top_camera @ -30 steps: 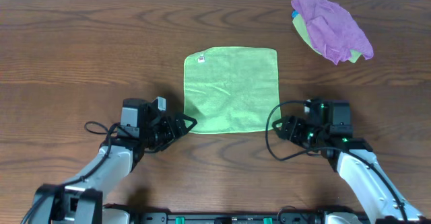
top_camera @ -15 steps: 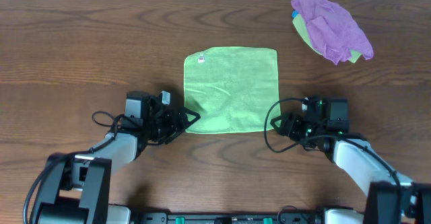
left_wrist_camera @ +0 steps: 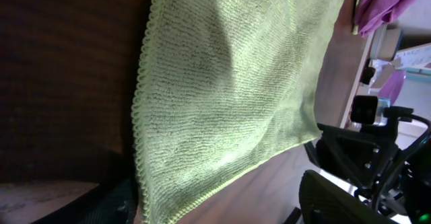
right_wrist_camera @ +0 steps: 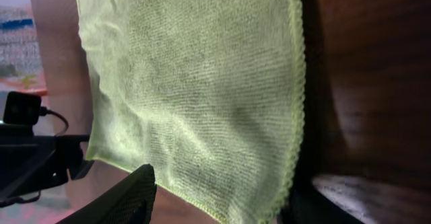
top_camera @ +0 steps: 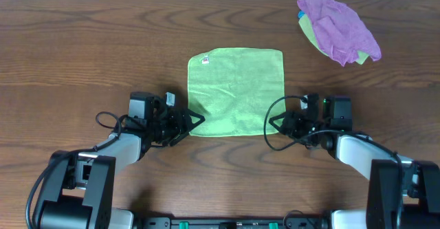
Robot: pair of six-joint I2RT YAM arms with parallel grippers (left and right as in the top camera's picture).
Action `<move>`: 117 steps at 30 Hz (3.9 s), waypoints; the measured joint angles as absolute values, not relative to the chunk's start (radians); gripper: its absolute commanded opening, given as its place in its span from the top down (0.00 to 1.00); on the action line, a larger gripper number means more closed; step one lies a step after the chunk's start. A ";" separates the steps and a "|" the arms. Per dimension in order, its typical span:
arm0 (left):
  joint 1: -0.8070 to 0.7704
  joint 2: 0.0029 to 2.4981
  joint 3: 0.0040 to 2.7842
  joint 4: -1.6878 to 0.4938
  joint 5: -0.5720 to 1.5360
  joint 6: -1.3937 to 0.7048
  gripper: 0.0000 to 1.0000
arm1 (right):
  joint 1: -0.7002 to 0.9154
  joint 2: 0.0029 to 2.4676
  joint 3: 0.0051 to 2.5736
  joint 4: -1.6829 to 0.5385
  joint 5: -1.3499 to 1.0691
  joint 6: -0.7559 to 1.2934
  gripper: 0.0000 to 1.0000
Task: Fold the cloth
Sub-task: 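Move both open grippers to the cloth's lower corners and grasp them, then lift the lower corners with both grippers and fold them up toward the top edge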
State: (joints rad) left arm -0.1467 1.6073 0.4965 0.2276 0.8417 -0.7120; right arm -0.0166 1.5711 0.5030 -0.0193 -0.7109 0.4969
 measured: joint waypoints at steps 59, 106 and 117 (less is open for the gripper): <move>-0.147 1.616 0.521 0.704 0.991 -1.104 0.94 | 0.073 1.338 0.720 -0.208 -0.664 0.517 0.99; -0.061 1.975 1.134 0.167 0.944 -0.718 0.94 | 0.084 1.762 1.081 -0.115 -0.451 0.525 0.98; -0.052 2.009 1.267 0.016 0.916 -0.604 0.94 | 0.084 1.843 1.155 -0.118 -0.429 0.527 0.98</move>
